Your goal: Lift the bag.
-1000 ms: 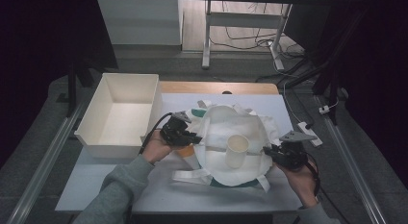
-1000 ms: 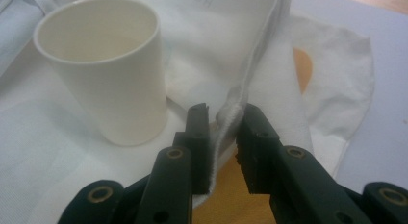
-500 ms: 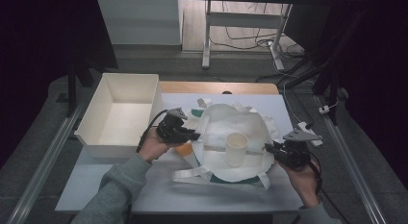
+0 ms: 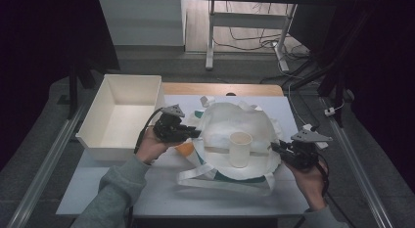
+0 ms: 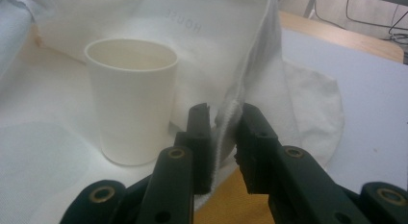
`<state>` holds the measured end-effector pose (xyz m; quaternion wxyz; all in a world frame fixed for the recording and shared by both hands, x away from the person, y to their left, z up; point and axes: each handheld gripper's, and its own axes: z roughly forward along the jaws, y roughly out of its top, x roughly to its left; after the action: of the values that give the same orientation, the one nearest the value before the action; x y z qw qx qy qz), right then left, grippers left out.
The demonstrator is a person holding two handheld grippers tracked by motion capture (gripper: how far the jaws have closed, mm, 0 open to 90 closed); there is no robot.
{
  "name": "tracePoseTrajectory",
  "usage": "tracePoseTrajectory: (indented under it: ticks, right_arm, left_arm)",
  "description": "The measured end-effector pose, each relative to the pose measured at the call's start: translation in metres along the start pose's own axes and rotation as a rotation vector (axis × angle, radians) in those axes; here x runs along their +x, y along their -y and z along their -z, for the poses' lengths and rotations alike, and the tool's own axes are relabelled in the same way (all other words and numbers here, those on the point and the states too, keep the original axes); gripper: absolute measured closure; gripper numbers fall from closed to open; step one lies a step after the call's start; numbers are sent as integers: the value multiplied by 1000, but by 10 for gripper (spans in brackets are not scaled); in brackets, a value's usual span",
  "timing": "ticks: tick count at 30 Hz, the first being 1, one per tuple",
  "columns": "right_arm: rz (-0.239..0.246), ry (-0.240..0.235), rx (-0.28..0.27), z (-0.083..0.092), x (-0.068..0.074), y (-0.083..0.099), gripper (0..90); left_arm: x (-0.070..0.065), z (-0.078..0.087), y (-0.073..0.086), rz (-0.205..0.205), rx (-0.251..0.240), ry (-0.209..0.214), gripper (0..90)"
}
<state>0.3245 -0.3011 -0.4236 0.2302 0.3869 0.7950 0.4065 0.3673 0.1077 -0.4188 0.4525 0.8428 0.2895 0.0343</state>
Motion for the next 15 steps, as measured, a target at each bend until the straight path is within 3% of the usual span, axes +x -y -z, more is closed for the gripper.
tracePoseTrajectory:
  ticks: [15]
  right_arm:
    - [12, 1, -46, 5, 2, -16, 760]
  left_arm:
    - [4, 19, -3, 0, -56, -20, 813]
